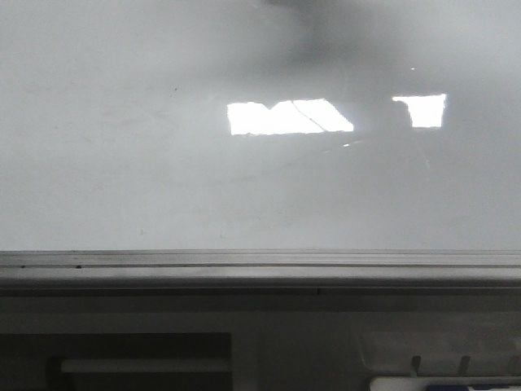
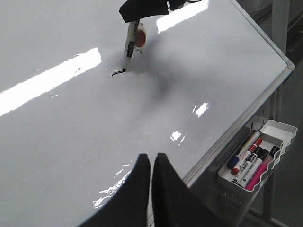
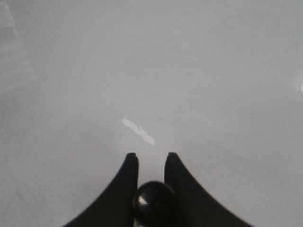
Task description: Write number 3 on whiteboard
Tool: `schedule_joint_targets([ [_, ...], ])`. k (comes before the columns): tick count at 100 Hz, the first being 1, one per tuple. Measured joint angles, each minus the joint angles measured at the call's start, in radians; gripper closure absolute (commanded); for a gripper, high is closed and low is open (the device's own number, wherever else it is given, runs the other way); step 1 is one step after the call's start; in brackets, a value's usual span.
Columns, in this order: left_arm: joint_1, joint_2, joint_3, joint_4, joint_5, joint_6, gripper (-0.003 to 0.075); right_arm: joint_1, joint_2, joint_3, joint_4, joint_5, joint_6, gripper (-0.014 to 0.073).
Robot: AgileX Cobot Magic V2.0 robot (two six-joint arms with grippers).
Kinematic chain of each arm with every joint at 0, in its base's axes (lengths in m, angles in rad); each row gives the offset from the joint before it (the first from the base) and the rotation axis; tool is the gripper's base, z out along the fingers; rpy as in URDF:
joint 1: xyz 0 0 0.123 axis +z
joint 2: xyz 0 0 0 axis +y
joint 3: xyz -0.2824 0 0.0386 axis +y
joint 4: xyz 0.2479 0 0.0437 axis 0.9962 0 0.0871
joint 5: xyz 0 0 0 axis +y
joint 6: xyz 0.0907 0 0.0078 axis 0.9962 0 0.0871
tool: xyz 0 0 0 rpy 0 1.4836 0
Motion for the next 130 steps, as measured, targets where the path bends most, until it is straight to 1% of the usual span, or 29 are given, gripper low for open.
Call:
schedule_joint_targets([
  [15,0.000,0.000,0.000,0.000,0.000,0.000,0.0741,-0.025,-0.047,0.050,0.002,0.008,0.002,0.0654],
  [29,0.000,0.000,0.000,0.000,-0.007,0.000,0.0741,-0.020,-0.068,0.114,0.031,-0.017,0.000,0.0654],
  [38,0.000,0.000,0.000,0.000,-0.019,0.000,0.0741,0.015,-0.066,0.143,0.061,-0.056,0.000,0.0654],
  [59,0.000,0.000,0.000,-0.010,-0.025,0.000,0.0741,0.135,-0.012,0.155,0.069,-0.139,0.000,0.0655],
  [77,0.000,0.000,0.000,-0.014,-0.027,0.000,0.0741,0.151,-0.004,0.158,0.069,-0.163,0.002,0.0655],
  [91,0.000,0.000,0.000,-0.017,-0.029,0.000,0.0741,0.114,-0.025,0.159,0.069,-0.119,0.008,0.0654],
  [104,0.000,0.000,0.000,-0.017,-0.029,0.000,0.0741,0.046,-0.075,0.186,0.069,-0.061,0.008,0.0654],
  [117,0.000,0.000,0.000,-0.019,-0.031,0.000,0.0741,-0.013,-0.144,0.237,0.069,-0.053,0.008,0.0654],
  [130,0.000,0.000,0.000,-0.021,-0.031,0.000,0.0741,-0.035,-0.196,0.287,0.062,-0.051,0.006,0.0653],
])
